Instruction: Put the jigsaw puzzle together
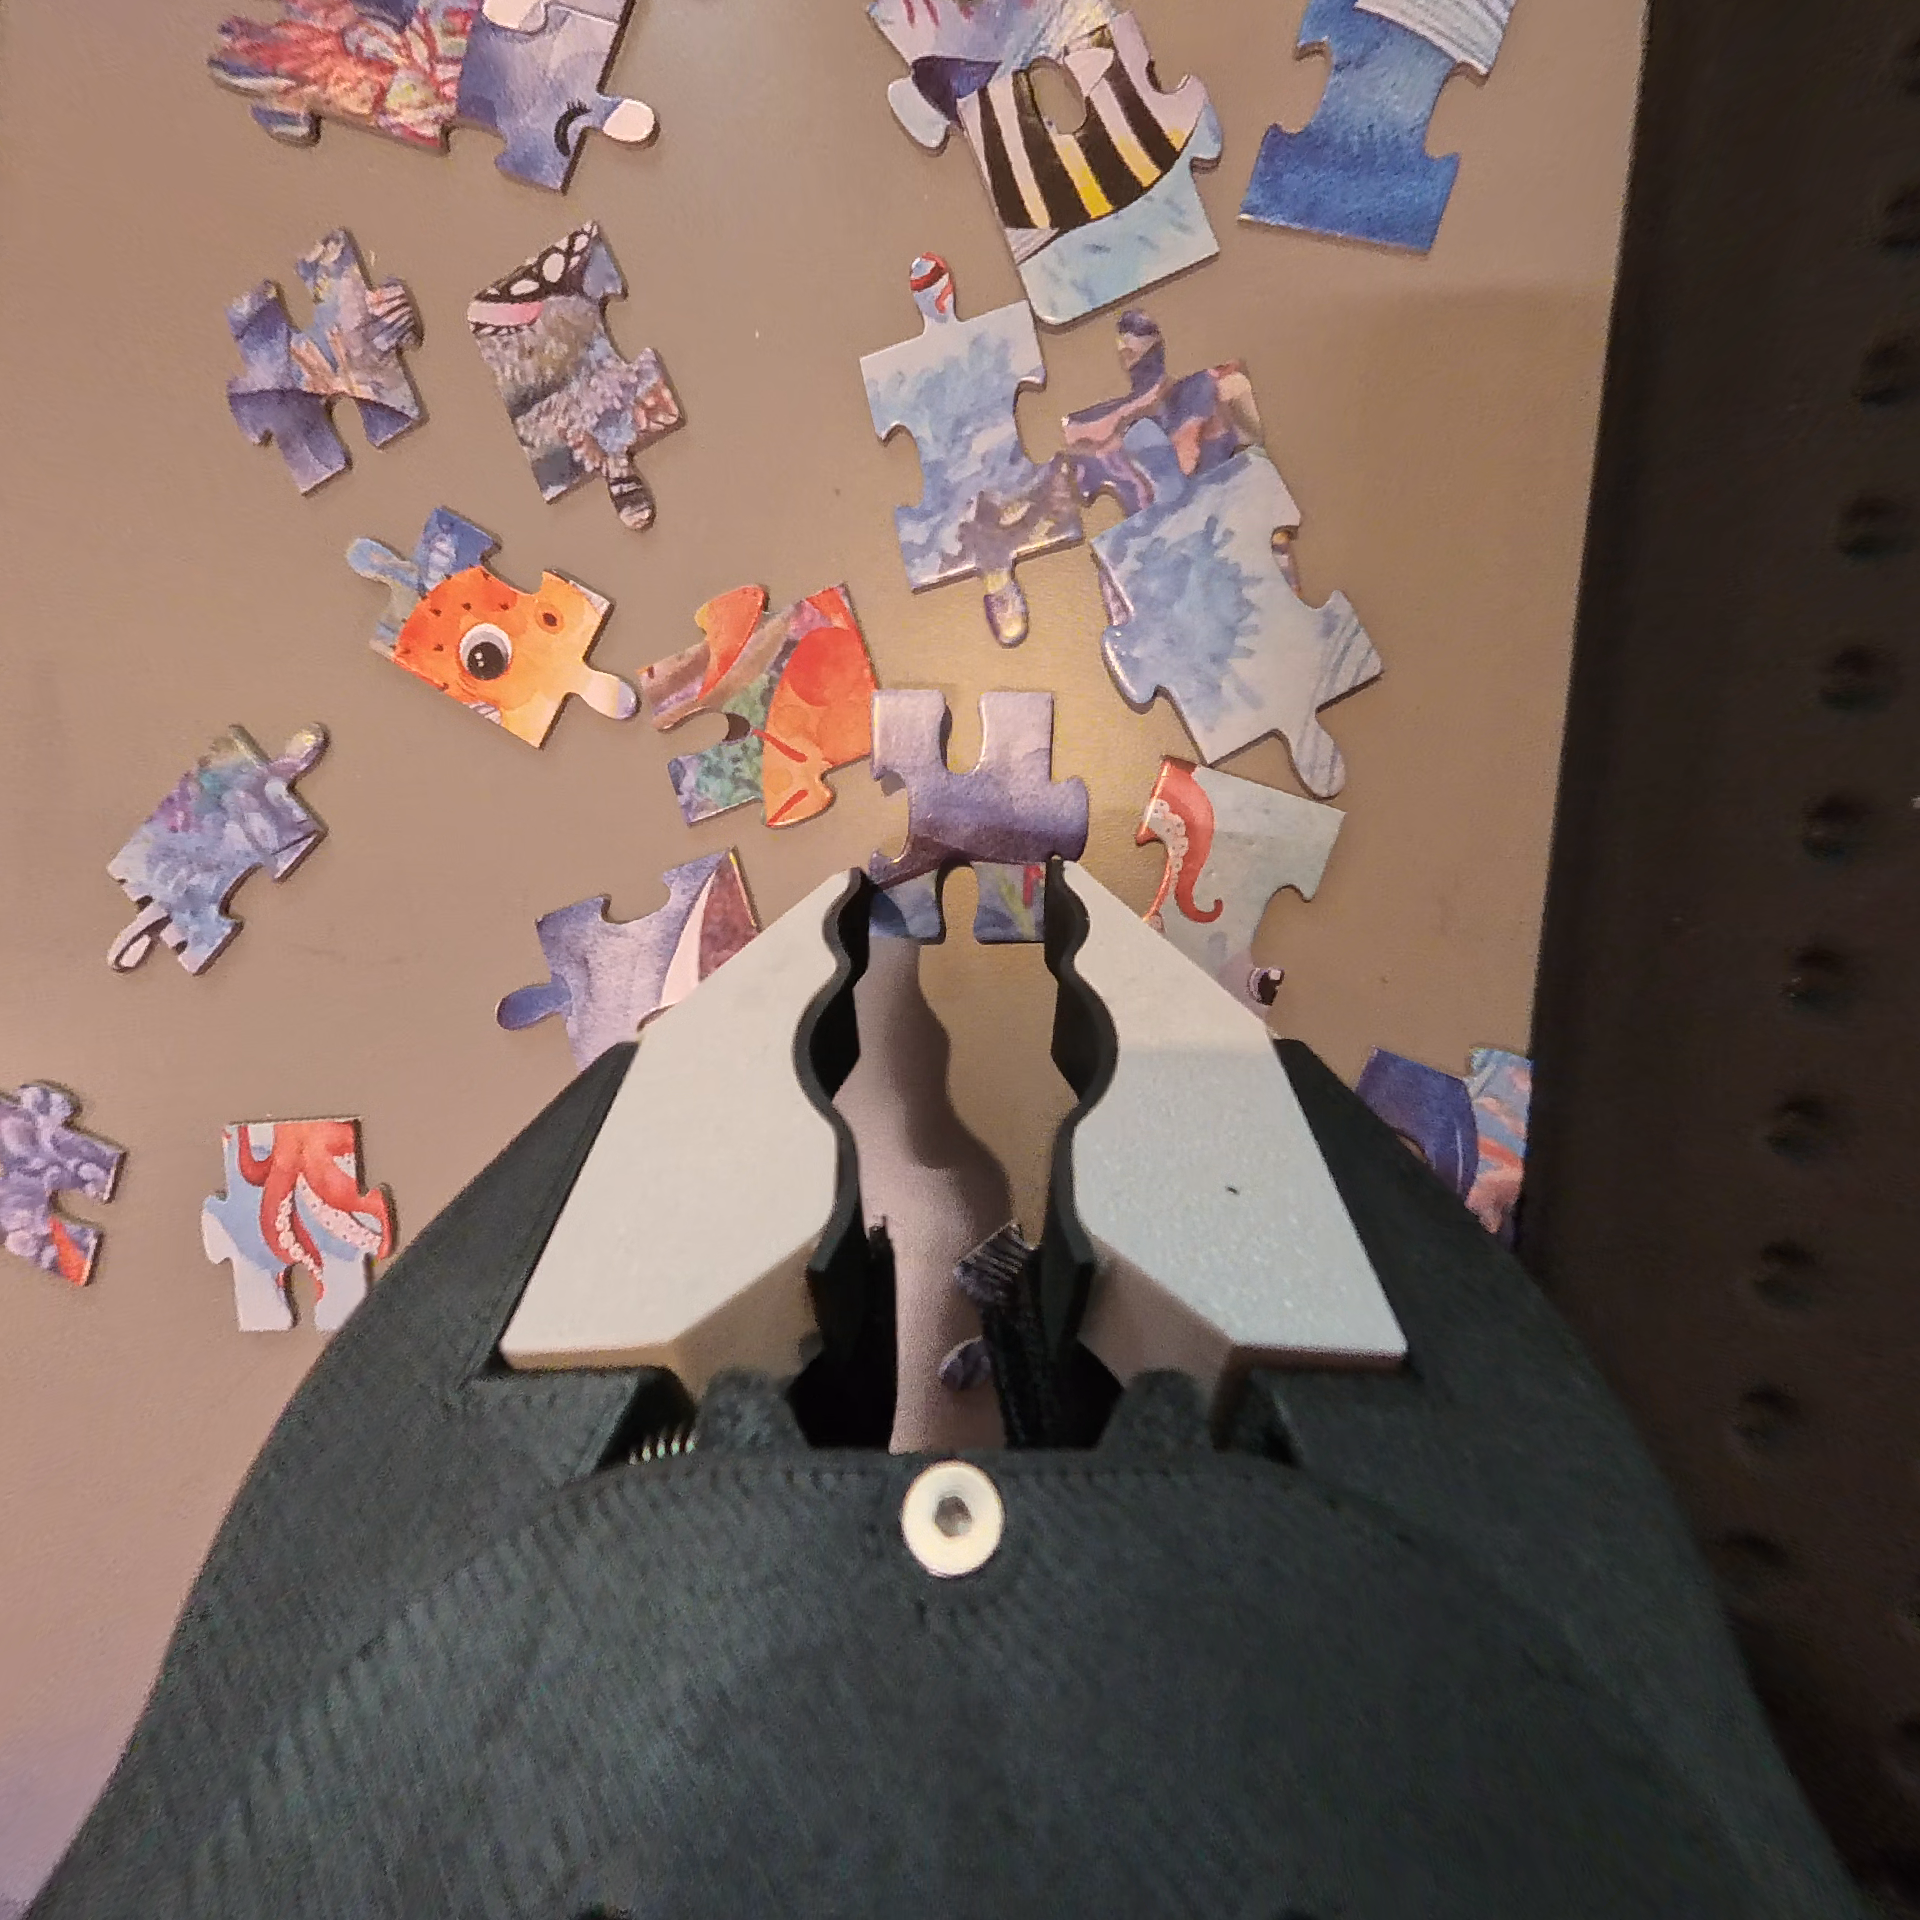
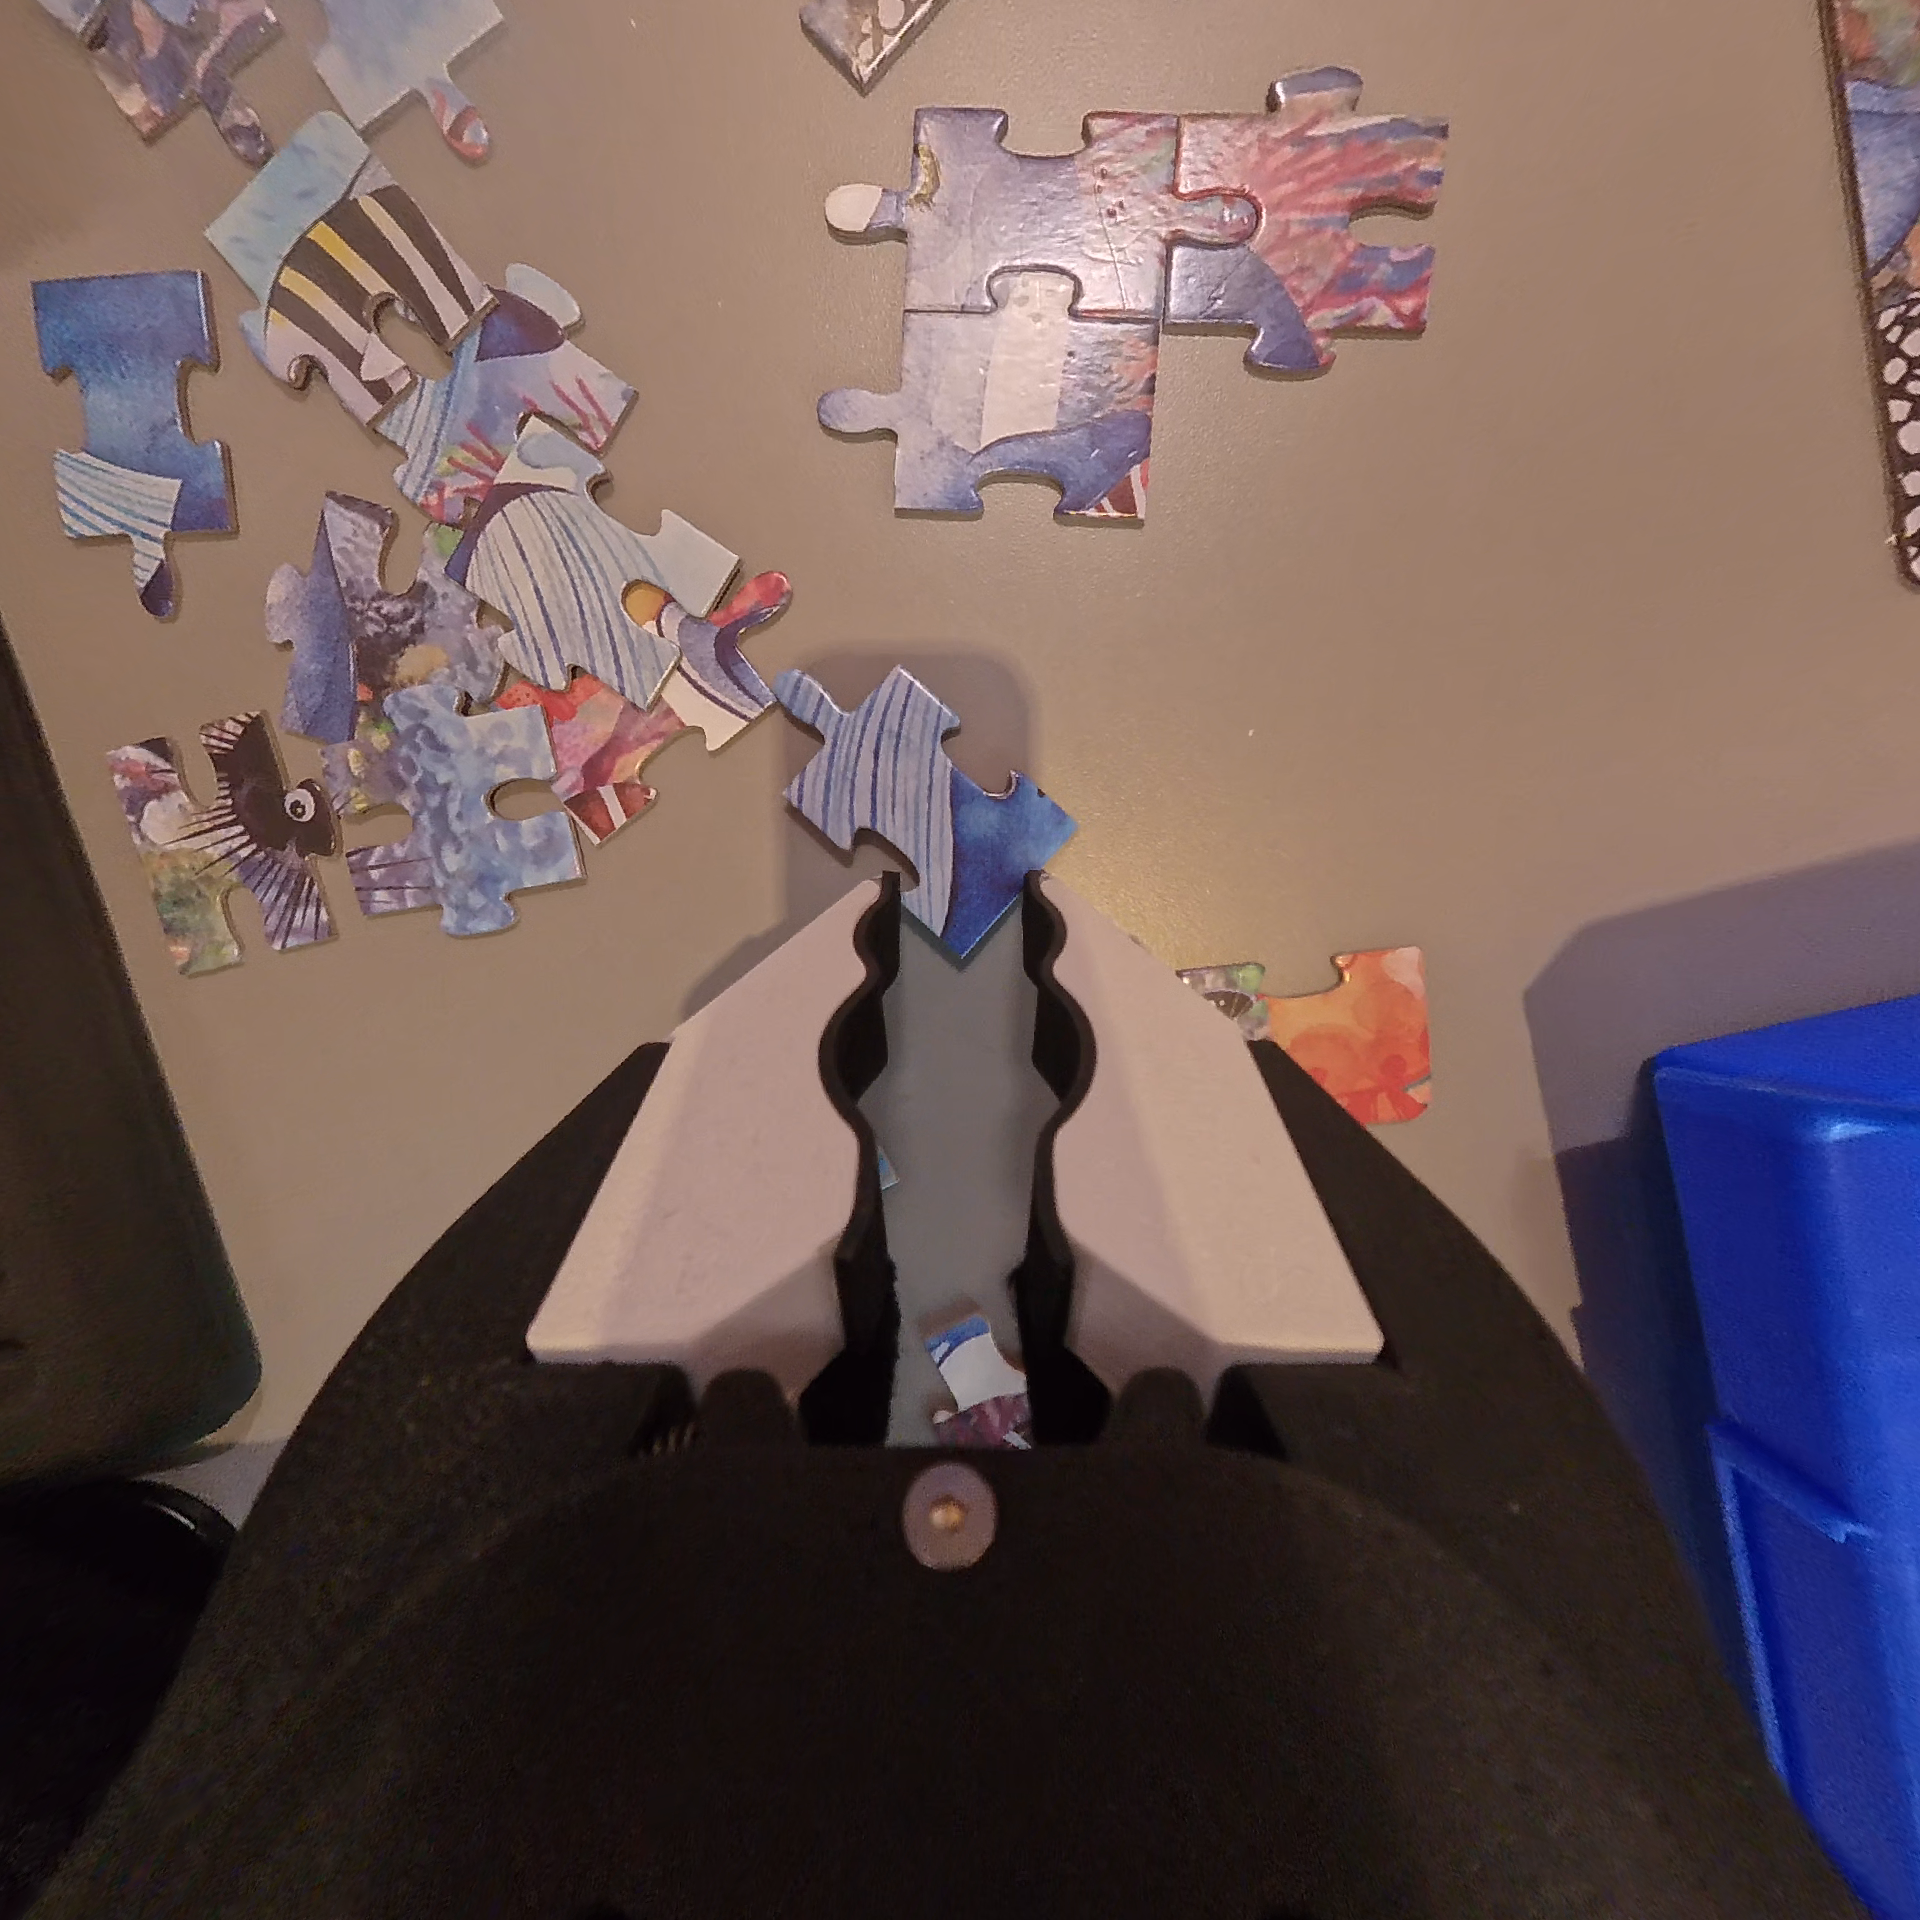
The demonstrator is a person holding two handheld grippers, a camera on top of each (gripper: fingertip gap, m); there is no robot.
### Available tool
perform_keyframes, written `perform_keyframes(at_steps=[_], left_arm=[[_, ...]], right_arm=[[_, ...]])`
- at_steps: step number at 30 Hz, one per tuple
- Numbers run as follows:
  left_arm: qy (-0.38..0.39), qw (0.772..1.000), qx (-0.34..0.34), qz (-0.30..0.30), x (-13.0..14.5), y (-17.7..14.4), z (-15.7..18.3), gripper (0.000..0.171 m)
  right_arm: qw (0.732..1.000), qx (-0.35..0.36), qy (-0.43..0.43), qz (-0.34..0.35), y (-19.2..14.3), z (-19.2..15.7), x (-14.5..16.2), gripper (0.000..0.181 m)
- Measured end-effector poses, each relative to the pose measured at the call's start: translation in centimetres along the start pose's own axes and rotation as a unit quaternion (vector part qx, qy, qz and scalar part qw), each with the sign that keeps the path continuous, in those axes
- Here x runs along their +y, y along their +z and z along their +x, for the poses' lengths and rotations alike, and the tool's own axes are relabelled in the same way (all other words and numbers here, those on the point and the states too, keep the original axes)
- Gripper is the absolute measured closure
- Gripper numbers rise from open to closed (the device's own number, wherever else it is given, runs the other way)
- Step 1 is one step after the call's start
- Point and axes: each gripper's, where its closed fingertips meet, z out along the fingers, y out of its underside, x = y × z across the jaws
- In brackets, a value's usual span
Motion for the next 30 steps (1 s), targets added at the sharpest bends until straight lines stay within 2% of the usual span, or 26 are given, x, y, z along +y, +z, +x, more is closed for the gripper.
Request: perform_keyframes(at_steps=[7,15,17,22,28,30], left_arm=[[0.005,0.999,-0.039,-0.017,0.9,-0.6,-0.9,0.139],[-0.041,0.993,-0.09,-0.064,4.5,-2.4,-3.8,0.138],[-0.047,0.992,-0.099,-0.07,5.1,-2.9,-4.2,0.126],[-0.048,0.994,-0.075,-0.056,4.9,-4.3,-3.0,0.123],[-0.05,0.995,-0.003,-0.088,7.1,-6.3,0.0,0.12],[-0.06,0.992,-0.002,-0.111,8.4,-7.2,0.4,0.114]], right_arm=[[1.0,0.001,0.0,-0.002,0.0,0.0,0.1,0.16],[1.0,0.001,0.0,-0.004,0.1,-0.1,0.1,0.16],[1.0,0.0,0.001,-0.005,0.1,0.0,0.2,0.16],[1.0,-0.001,0.002,-0.003,0.1,0.0,0.2,0.16],[1.0,-0.004,0.003,-0.003,0.2,-0.1,0.2,0.16],[1.0,-0.004,0.004,-0.002,0.2,-0.1,0.2,0.16]])
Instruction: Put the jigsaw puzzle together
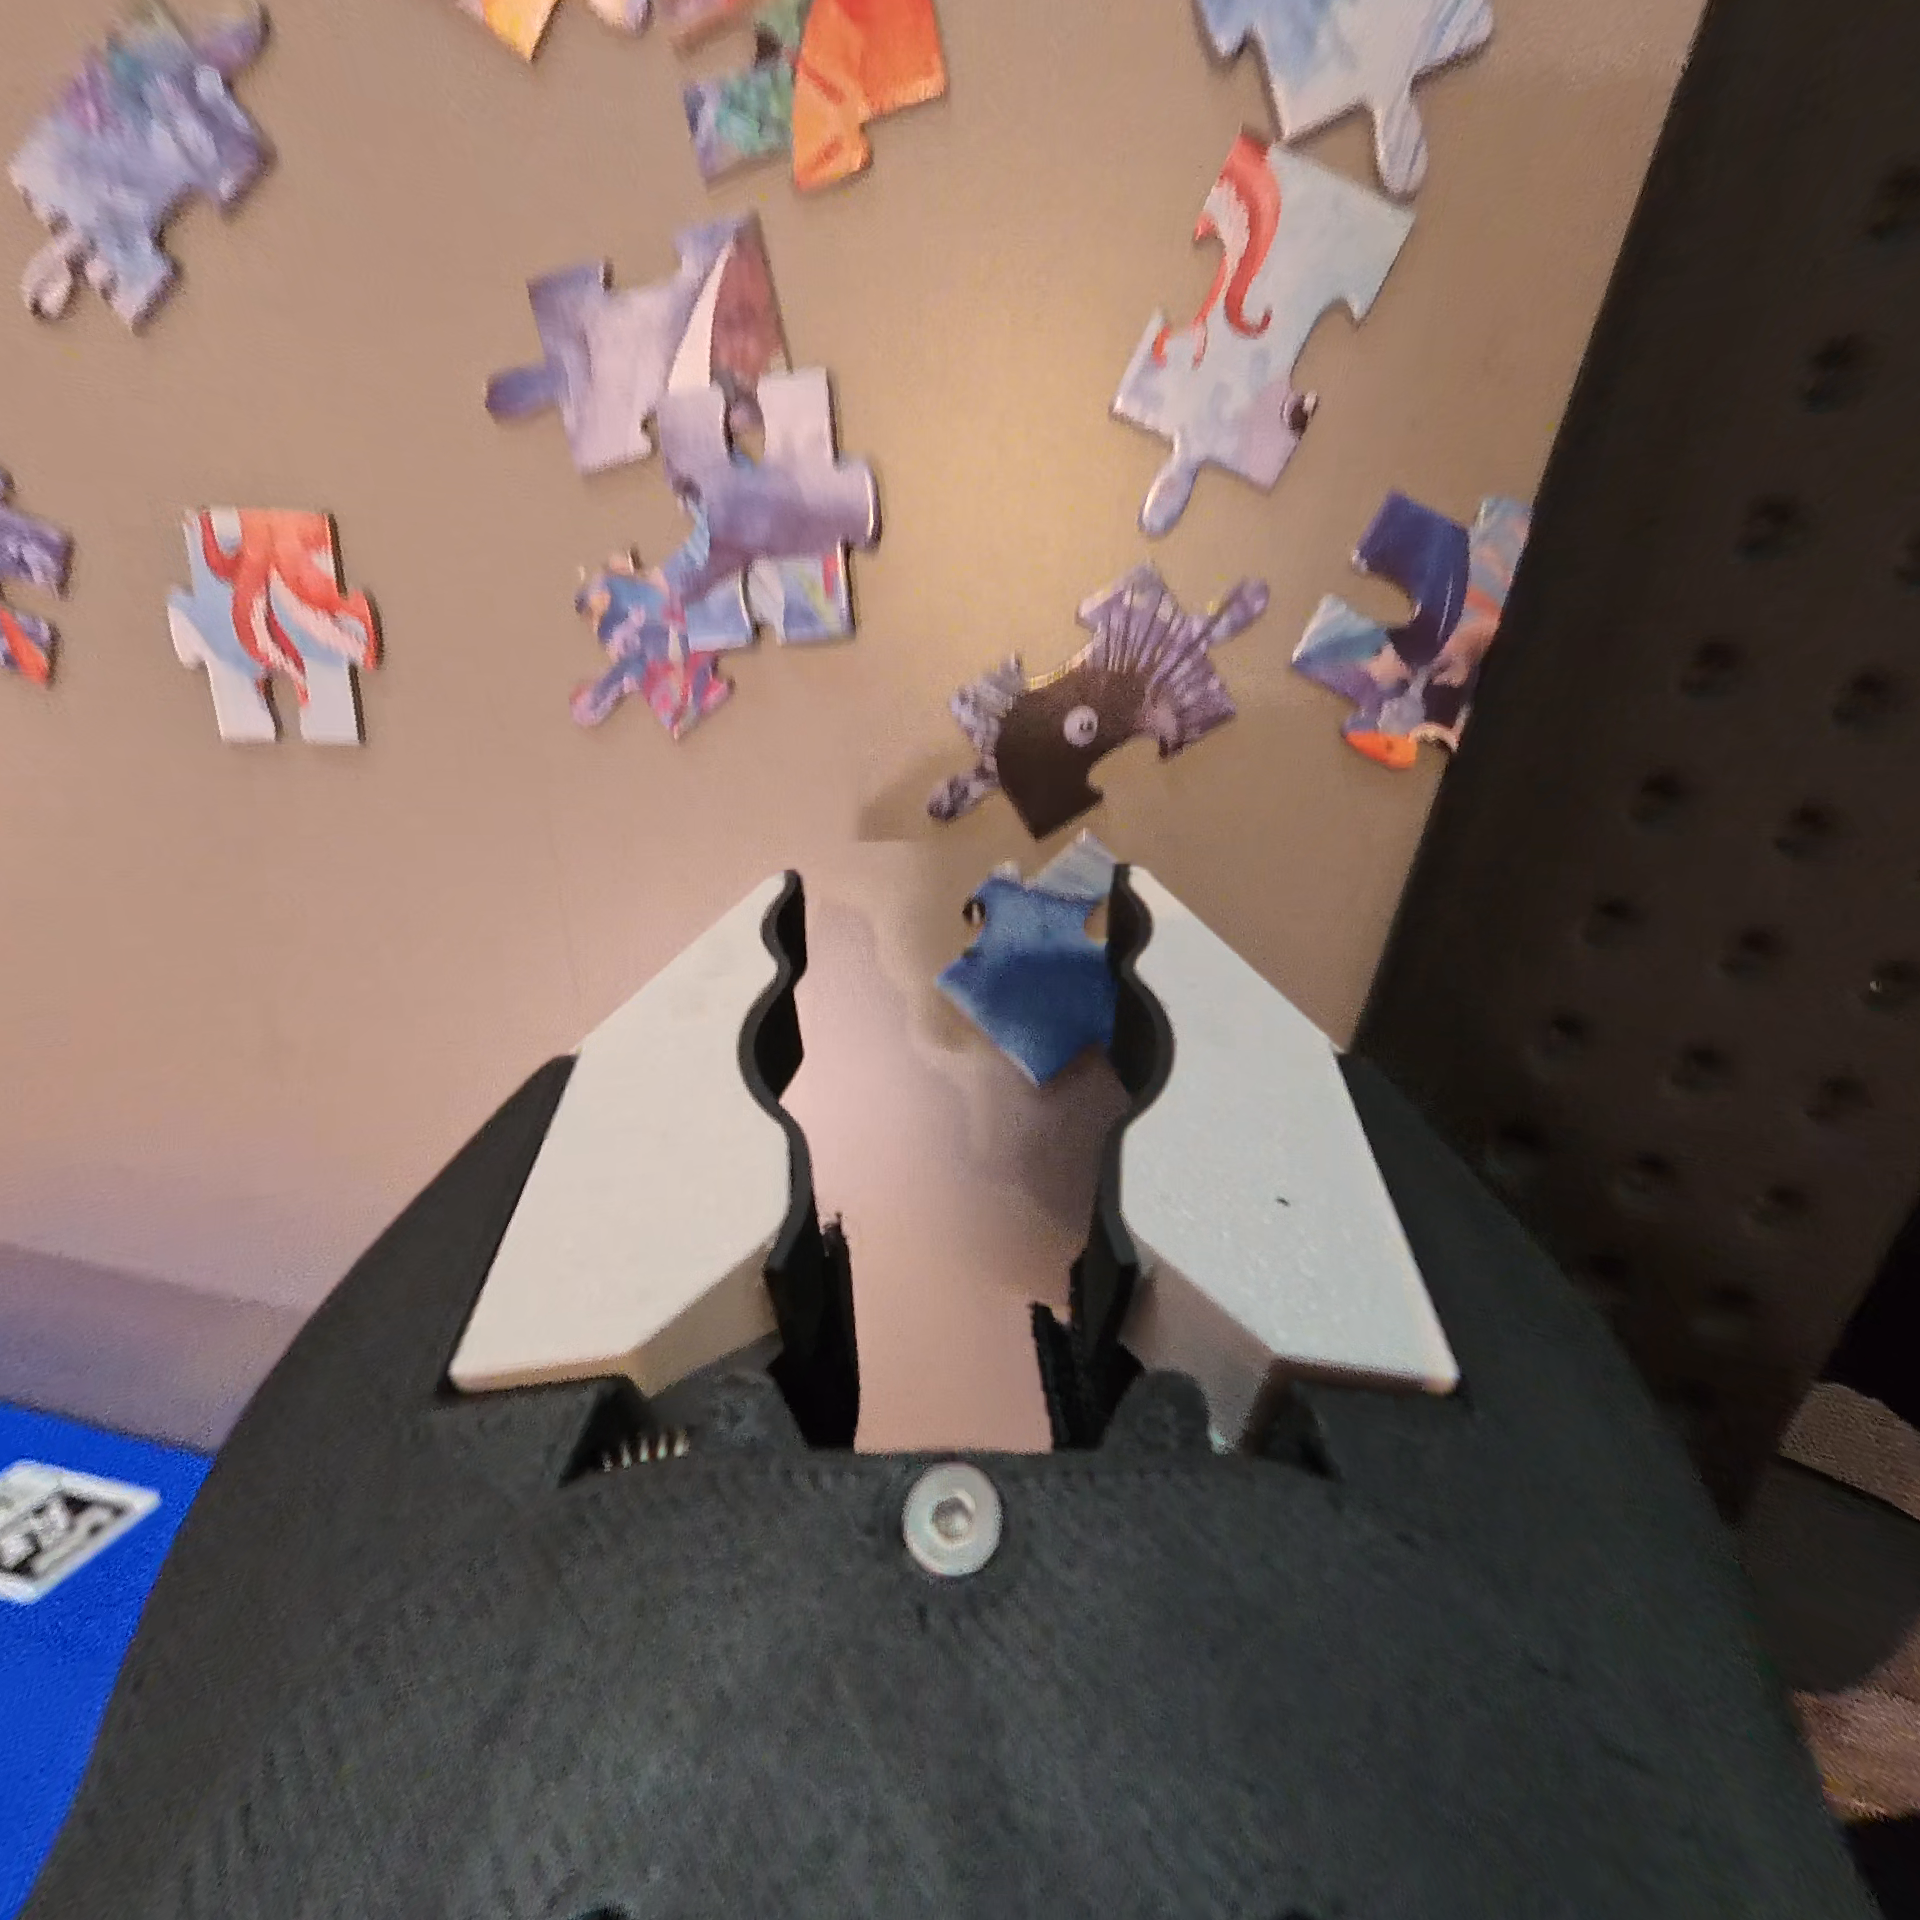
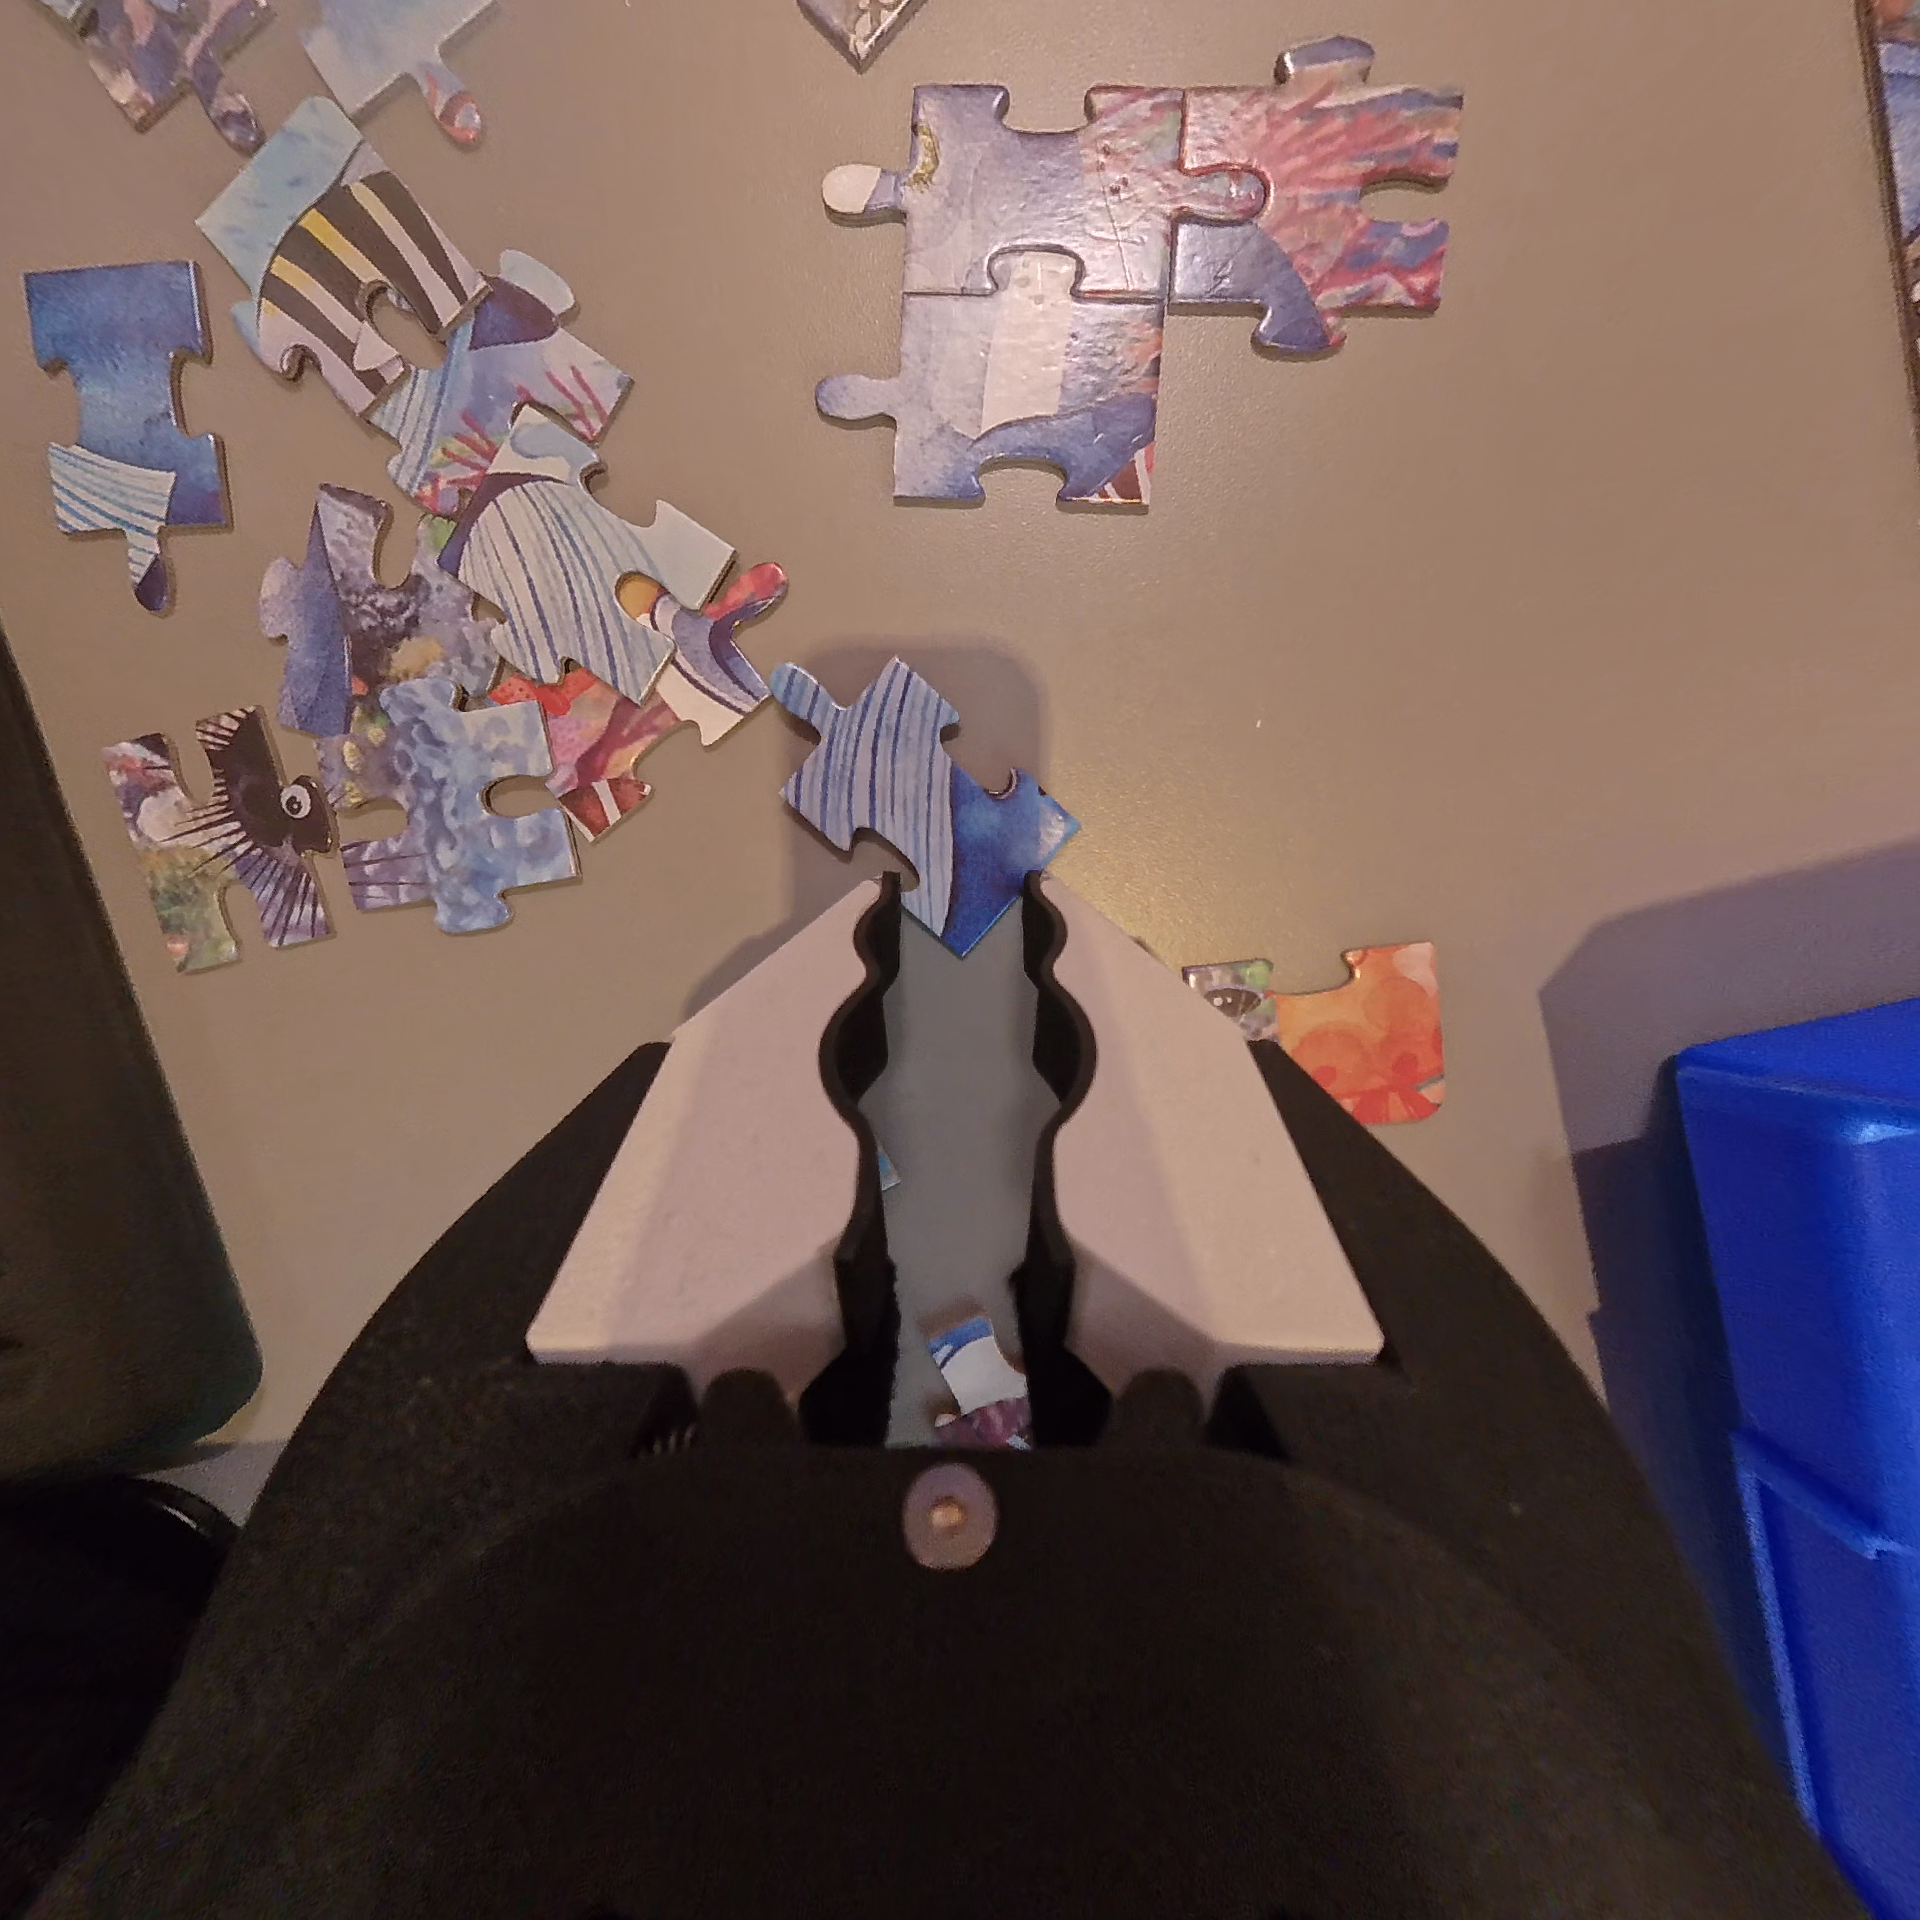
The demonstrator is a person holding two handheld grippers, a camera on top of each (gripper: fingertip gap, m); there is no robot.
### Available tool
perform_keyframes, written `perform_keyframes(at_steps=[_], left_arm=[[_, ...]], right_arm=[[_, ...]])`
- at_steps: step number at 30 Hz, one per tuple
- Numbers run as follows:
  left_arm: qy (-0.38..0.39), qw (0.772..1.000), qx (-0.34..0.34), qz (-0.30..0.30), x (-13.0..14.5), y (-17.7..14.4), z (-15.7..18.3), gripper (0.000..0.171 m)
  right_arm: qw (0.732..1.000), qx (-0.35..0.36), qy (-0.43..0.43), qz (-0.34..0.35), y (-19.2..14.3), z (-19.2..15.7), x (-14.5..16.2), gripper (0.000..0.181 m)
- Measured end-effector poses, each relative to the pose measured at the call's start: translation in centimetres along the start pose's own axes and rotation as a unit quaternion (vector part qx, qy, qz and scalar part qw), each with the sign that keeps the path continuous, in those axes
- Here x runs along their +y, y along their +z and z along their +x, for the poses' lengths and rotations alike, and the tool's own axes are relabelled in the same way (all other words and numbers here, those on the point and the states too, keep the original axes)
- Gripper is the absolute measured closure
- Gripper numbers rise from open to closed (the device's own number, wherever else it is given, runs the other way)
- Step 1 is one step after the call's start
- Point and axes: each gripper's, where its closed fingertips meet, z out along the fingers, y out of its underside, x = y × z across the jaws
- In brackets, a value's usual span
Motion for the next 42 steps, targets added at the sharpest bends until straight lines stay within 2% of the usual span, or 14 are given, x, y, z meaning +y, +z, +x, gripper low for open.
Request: perform_keyframes(at_steps=[6,11,15,20,21,22,27,31,36,38,42], left_arm=[[-0.032,0.999,0.026,-0.033,3.4,-0.8,1.6,0.109],[-0.01,0.999,0.033,-0.029,3.7,0.2,2.2,0.113],[-0.011,0.999,0.038,-0.008,2.8,0.6,2.2,0.129],[-0.013,0.999,0.028,0.011,2.5,0.7,2.2,0.134],[-0.01,0.999,0.026,0.016,2.4,0.6,2.3,0.149],[-0.01,1.0,0.02,0.019,2.4,0.6,2.2,0.155],[-0.023,0.999,-0.004,0.026,2.6,0.6,1.7,0.159],[-0.059,0.998,-0.032,0.019,3.3,0.3,0.2,0.14],[-0.024,1.0,-0.009,0.013,2.4,0.8,0.2,0.115],[-0.025,1.0,0.0,0.006,2.1,0.9,-0.1,0.114],[-0.028,0.999,0.034,0.007,1.7,1.2,0.3,0.125]], right_arm=[[1.0,-0.002,0.001,0.002,0.0,0.0,0.0,0.16],[1.0,-0.003,0.001,0.004,0.0,0.0,0.0,0.161],[1.0,-0.003,0.001,0.006,0.0,0.0,0.0,0.16],[1.0,-0.004,0.001,0.006,0.0,0.0,-0.1,0.16],[1.0,-0.004,0.001,0.006,0.0,0.0,-0.1,0.16],[1.0,-0.004,0.001,0.006,0.0,0.0,-0.1,0.16],[1.0,-0.004,0.001,0.006,0.0,0.0,-0.1,0.16],[1.0,-0.005,0.002,0.007,0.0,0.0,-0.1,0.16],[1.0,-0.005,0.002,0.007,0.0,0.0,-0.1,0.16],[1.0,-0.006,0.002,0.007,0.0,-0.1,-0.1,0.16],[1.0,-0.008,0.003,0.008,0.0,-0.1,0.0,0.16]])
